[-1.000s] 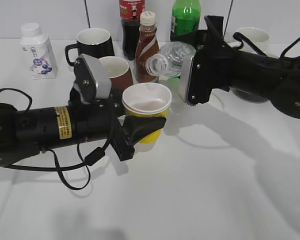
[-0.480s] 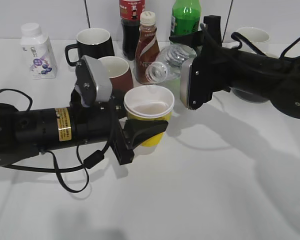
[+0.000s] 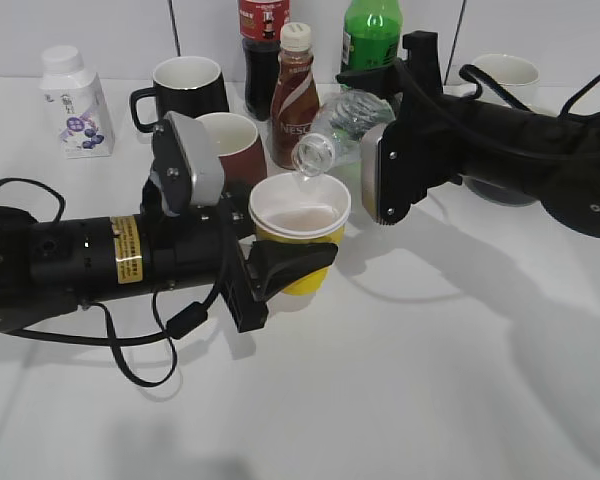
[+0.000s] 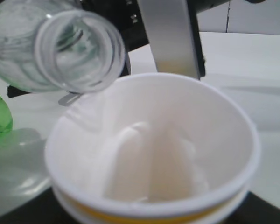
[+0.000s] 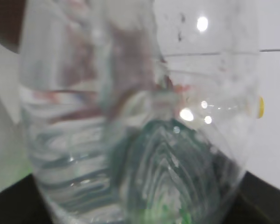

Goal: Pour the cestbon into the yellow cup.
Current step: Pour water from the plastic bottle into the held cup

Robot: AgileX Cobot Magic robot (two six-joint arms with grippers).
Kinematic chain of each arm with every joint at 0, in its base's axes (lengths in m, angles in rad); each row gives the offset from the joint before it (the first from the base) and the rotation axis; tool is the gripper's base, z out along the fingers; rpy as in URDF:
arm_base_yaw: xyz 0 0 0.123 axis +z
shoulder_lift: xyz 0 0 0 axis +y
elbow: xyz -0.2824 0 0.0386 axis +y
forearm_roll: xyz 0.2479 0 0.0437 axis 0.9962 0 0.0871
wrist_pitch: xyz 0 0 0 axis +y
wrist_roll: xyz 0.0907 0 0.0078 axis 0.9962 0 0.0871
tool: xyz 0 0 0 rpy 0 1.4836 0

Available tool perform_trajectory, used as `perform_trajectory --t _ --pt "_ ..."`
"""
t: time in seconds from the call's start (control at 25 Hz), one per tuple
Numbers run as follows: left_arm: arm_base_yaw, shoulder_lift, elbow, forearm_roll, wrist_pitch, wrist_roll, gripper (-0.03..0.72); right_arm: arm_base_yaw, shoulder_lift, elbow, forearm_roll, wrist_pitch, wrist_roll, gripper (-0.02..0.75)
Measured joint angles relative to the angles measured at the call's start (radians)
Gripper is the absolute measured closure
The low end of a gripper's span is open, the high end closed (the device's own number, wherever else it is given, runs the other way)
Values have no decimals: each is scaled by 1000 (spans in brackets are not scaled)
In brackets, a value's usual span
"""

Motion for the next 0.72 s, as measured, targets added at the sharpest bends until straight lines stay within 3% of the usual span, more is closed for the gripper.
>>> perform_trajectory --t 0.72 --pt "0 0 0 39 1 0 265 0 0 0 17 -9 -85 266"
